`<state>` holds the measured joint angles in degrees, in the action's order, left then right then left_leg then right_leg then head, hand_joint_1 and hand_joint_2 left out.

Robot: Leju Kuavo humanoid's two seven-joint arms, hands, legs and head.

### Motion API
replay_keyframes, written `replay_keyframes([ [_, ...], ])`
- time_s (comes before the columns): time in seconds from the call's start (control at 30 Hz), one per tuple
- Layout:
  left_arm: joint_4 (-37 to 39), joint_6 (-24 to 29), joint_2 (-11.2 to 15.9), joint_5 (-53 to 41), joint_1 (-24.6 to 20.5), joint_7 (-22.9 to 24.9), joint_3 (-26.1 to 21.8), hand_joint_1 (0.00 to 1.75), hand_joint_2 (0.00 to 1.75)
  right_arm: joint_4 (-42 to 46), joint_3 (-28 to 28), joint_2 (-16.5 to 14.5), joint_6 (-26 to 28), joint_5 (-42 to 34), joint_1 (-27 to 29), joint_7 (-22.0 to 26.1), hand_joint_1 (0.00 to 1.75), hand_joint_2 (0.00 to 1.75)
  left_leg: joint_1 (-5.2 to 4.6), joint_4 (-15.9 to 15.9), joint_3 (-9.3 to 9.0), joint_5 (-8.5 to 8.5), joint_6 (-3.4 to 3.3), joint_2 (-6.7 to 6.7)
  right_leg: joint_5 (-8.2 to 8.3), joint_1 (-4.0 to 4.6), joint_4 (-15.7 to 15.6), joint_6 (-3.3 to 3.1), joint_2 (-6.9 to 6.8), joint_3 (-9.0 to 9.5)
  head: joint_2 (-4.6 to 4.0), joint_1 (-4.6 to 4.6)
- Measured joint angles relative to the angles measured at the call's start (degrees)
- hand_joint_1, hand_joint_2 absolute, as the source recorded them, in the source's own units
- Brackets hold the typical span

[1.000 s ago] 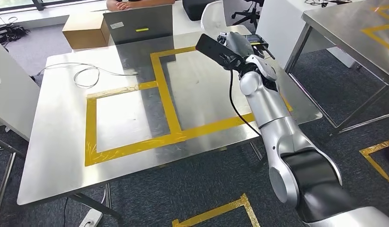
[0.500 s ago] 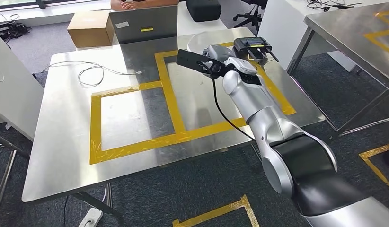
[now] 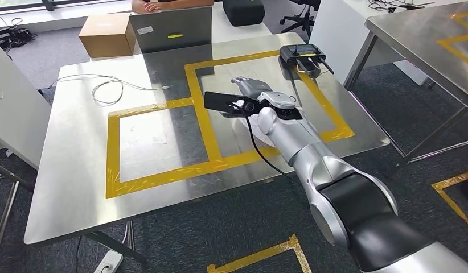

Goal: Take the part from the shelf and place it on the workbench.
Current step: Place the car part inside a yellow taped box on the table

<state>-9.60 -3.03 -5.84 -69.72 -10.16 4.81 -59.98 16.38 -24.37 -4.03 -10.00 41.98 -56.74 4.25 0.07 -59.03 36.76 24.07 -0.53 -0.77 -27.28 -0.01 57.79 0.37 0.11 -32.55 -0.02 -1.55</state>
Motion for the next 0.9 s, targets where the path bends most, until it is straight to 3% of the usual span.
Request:
replay_keyframes([
  [0.1, 0.00, 0.35, 0.12, 0.15, 0.01, 0.40, -0.01, 0.00, 0.00, -0.07, 0.02, 0.16, 1.41, -0.42, -0.07, 0.69, 0.00, 0.00, -0.08, 0.26, -0.17, -0.18, -0.68, 0.08, 0.14, -0.24, -0.17, 0.73, 0.02, 0.11, 0.00, 0.03],
  [0.17, 0.01, 0.50, 0.09, 0.14, 0.03, 0.70, -0.02, 0.00, 0.00, -0.05, 0.19, 0.44, 2.68, -1.45, -0.38, 2.29, 0.00, 0.00, 0.30, 1.07, -0.51, -0.77, -1.04, 0.30, -1.35, -0.17, 1.72, 1.01, 0.09, -0.66, 0.00, -0.06],
  [0.27, 0.02, 1.08, 0.06, 0.45, 0.07, 0.83, -0.02, 0.00, 0.00, 0.05, 1.24, 0.90, 4.57, -4.70, -1.05, 6.58, 0.00, 0.00, 0.51, 1.39, -0.47, -1.13, -1.29, 0.58, -6.90, -0.43, 11.94, 1.43, 0.13, -5.10, 0.00, -0.20],
  [0.3, 0.02, 1.26, 0.06, 0.60, 0.13, 0.81, -0.02, 0.00, 0.00, 0.26, 1.98, 1.10, 4.97, -6.34, -1.23, 8.71, 0.00, 0.00, 0.54, 1.30, -0.36, -1.16, -1.24, 0.59, -7.83, -0.62, 14.94, 1.58, 0.12, -6.39, 0.00, -0.20],
  [0.33, 0.02, 1.39, 0.06, 0.73, 0.19, 0.79, -0.02, 0.00, 0.00, 0.62, 2.86, 1.30, 5.17, -8.03, -1.51, 10.95, 0.00, 0.00, 0.61, 1.15, -0.20, -1.21, -1.14, 0.58, -7.67, -0.83, 16.08, 1.73, 0.11, -6.83, 0.00, -0.20],
  [0.37, 0.02, 1.50, 0.06, 0.75, 0.25, 0.79, -0.02, 0.00, 0.00, 1.14, 3.79, 1.45, 5.09, -9.60, -1.97, 13.05, 0.00, 0.00, 0.72, 0.93, 0.02, -1.27, -0.98, 0.57, -6.46, -1.06, 14.92, 1.89, 0.09, -6.19, 0.00, -0.20],
  [0.47, 0.01, 2.17, 0.02, 0.94, 0.35, 0.64, -0.03, 0.00, 0.00, 3.56, 6.19, 1.84, 3.58, -14.13, -3.48, 18.60, 0.00, 0.00, 1.13, 0.03, 0.91, -1.43, 0.06, 0.47, -1.89, -1.43, 4.64, 2.19, 0.19, -0.93, 0.00, -0.20],
  [0.53, 0.00, 2.56, 0.03, 1.21, 0.40, 0.36, -0.07, 0.00, 0.00, 5.96, 7.69, 2.02, 1.45, -18.06, -3.68, 21.98, 0.00, 0.00, 1.13, -0.27, 1.30, -1.72, 1.07, 0.29, -1.18, -1.20, 2.13, 1.53, 0.55, 0.06, 0.00, -0.18],
  [0.63, 0.05, 2.66, -0.03, 1.48, 0.89, 0.01, -0.19, 0.00, 0.00, 11.25, 9.79, 2.08, -2.55, -25.27, -2.68, 24.90, 0.00, 0.00, 1.25, -0.26, 1.83, -1.92, 2.50, 0.16, -0.37, -1.10, 1.98, -0.25, 0.60, -0.76, 0.00, -0.17],
  [0.7, 0.08, 2.80, -0.04, 1.38, 1.45, -0.17, -0.22, 0.00, 0.00, 16.34, 10.47, 2.24, -5.20, -30.67, -0.95, 25.74, 0.00, 0.00, 1.37, -3.35, 3.05, 1.24, 2.97, 0.38, 0.53, -1.19, 1.69, -1.26, 0.44, -1.40, 0.00, -0.12],
  [0.8, 0.08, 3.50, 0.03, 1.22, 1.96, -0.57, -0.25, 0.00, 0.00, 25.17, 10.68, 3.20, -7.60, -37.76, 3.37, 26.31, 0.00, 0.00, 1.29, -13.86, 5.70, 8.25, 3.15, 0.51, 1.66, -0.95, 1.67, -1.72, 0.34, -2.70, 0.00, -0.07],
  [0.83, 0.08, 3.76, 0.04, 1.26, 2.10, -0.77, -0.27, 0.00, 0.00, 28.61, 10.69, 3.79, -7.94, -39.85, 5.39, 26.62, 0.00, 0.00, 1.25, -15.78, 5.62, 8.98, 3.09, 0.51, 2.02, -0.81, 1.68, -1.73, 0.24, -3.15, 0.00, -0.06],
  [0.87, 0.09, 3.99, 0.05, 1.38, 2.26, -1.00, -0.30, 0.00, 0.00, 32.22, 10.69, 4.53, -8.09, -41.74, 7.56, 27.09, 0.00, 0.00, 1.20, -15.75, 4.59, 8.71, 2.92, 0.51, 2.37, -0.69, 1.70, -1.70, 0.14, -3.60, 0.00, -0.06],
  [0.9, 0.08, 4.15, 0.05, 1.54, 2.41, -1.19, -0.33, 0.00, 0.00, 35.87, 10.69, 5.31, -7.98, -43.27, 9.75, 27.68, 0.00, 0.00, 1.11, -13.49, 2.44, 7.64, 2.63, 0.51, 2.72, -0.59, 1.71, -1.61, 0.05, -4.04, 0.00, -0.06],
])
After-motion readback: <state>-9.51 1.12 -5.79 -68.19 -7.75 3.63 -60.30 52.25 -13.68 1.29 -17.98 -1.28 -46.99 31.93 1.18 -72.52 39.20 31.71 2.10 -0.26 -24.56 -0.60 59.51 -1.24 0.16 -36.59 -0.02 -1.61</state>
